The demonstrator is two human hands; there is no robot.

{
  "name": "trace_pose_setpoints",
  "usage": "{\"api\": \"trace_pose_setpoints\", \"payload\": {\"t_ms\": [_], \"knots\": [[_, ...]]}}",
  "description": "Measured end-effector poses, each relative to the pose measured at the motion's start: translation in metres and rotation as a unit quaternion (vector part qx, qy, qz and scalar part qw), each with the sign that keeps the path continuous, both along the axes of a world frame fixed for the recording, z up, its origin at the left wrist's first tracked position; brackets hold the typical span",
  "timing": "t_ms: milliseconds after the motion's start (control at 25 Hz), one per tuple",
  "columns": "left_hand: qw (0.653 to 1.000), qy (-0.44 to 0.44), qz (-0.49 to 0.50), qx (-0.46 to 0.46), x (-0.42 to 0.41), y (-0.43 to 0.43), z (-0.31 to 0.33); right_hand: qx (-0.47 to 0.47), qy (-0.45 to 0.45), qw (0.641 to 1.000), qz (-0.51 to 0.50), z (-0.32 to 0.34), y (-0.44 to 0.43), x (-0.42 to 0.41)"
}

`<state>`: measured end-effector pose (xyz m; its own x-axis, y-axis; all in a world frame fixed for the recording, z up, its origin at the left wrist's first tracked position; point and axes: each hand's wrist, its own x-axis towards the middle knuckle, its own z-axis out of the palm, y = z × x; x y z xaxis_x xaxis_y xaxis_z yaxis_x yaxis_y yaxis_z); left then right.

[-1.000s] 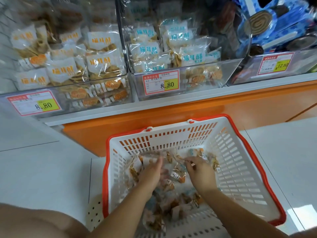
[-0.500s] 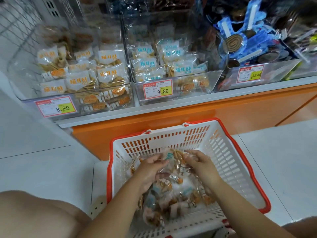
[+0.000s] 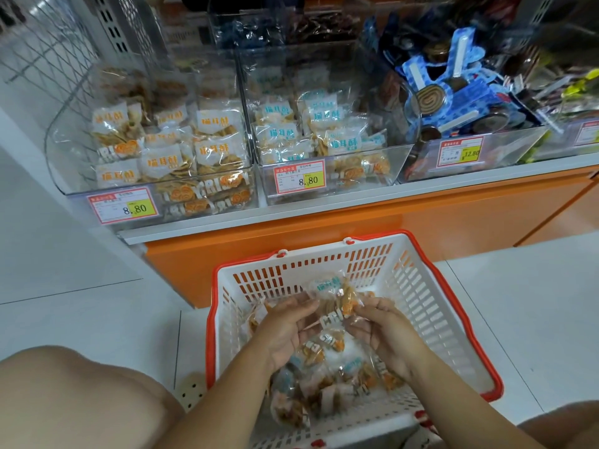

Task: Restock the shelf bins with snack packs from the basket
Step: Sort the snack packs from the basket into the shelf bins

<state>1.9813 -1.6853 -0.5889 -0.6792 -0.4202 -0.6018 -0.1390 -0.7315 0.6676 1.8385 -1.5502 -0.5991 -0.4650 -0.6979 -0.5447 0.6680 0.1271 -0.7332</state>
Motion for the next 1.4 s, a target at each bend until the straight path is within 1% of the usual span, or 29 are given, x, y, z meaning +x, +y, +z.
{"api": "trace_pose_setpoints", "payload": {"t_ms": [120,200,360,440,520,640,680,720,760,800,840,880,960,1000,1040,1080,1200,1280,1320,1400], "knots": [[0.999,-0.026,0.009,-0.037,0.002,0.002,0.0,0.034,0.041,0.998,0.041,-0.003,0.001,0.003],[0.998,-0.036,0.011,-0.05,0.002,0.002,0.0,0.04,0.055,0.996,0.061,-0.006,0.0,0.004],[0.996,-0.05,0.002,-0.078,0.003,0.002,0.006,0.031,0.063,0.995,0.067,0.001,0.0,0.007],[0.992,-0.062,-0.013,-0.112,0.002,0.002,0.016,0.037,0.082,0.994,0.062,0.015,-0.001,0.01],[0.983,-0.057,-0.042,-0.172,-0.003,-0.004,0.037,0.035,0.145,0.988,0.045,0.042,-0.007,0.009],[0.961,-0.02,-0.058,-0.271,-0.016,-0.02,0.09,0.008,0.25,0.968,0.014,0.099,-0.024,0.001],[0.943,-0.01,-0.062,-0.325,-0.02,-0.027,0.111,-0.007,0.273,0.962,-0.003,0.119,-0.032,-0.004],[0.915,-0.013,-0.065,-0.399,-0.023,-0.035,0.133,-0.02,0.29,0.956,-0.023,0.14,-0.038,-0.01],[0.873,-0.022,-0.058,-0.484,-0.024,-0.044,0.154,-0.032,0.312,0.948,-0.048,0.161,-0.046,-0.018],[0.822,-0.035,-0.039,-0.567,-0.024,-0.054,0.174,-0.039,0.351,0.933,-0.071,0.184,-0.054,-0.027],[0.77,-0.056,-0.013,-0.635,-0.023,-0.065,0.191,-0.036,0.403,0.91,-0.092,0.204,-0.063,-0.038],[0.716,-0.088,0.013,-0.693,-0.022,-0.078,0.204,-0.022,0.463,0.879,-0.112,0.222,-0.076,-0.052],[0.602,-0.17,0.028,-0.78,-0.022,-0.106,0.209,0.026,0.562,0.814,-0.143,0.25,-0.106,-0.081],[0.566,-0.203,0.019,-0.798,-0.024,-0.119,0.206,0.047,0.595,0.789,-0.149,0.259,-0.124,-0.095],[0.552,-0.227,-0.001,-0.802,-0.025,-0.13,0.2,0.071,0.621,0.765,-0.153,0.263,-0.142,-0.107],[0.549,-0.238,-0.019,-0.801,-0.028,-0.139,0.195,0.102,0.64,0.745,-0.158,0.263,-0.16,-0.121],[0.562,-0.209,-0.048,-0.799,-0.028,-0.149,0.186,0.211,0.683,0.682,-0.153,0.256,-0.211,-0.157],[0.554,-0.2,-0.054,-0.807,-0.029,-0.154,0.183,0.259,0.705,0.65,-0.111,0.249,-0.246,-0.182],[0.551,-0.199,-0.055,-0.808,-0.029,-0.156,0.181,0.27,0.702,0.654,-0.085,0.243,-0.261,-0.193],[0.553,-0.199,-0.06,-0.807,-0.03,-0.157,0.181,0.281,0.674,0.682,-0.037,0.235,-0.285,-0.205]]}}
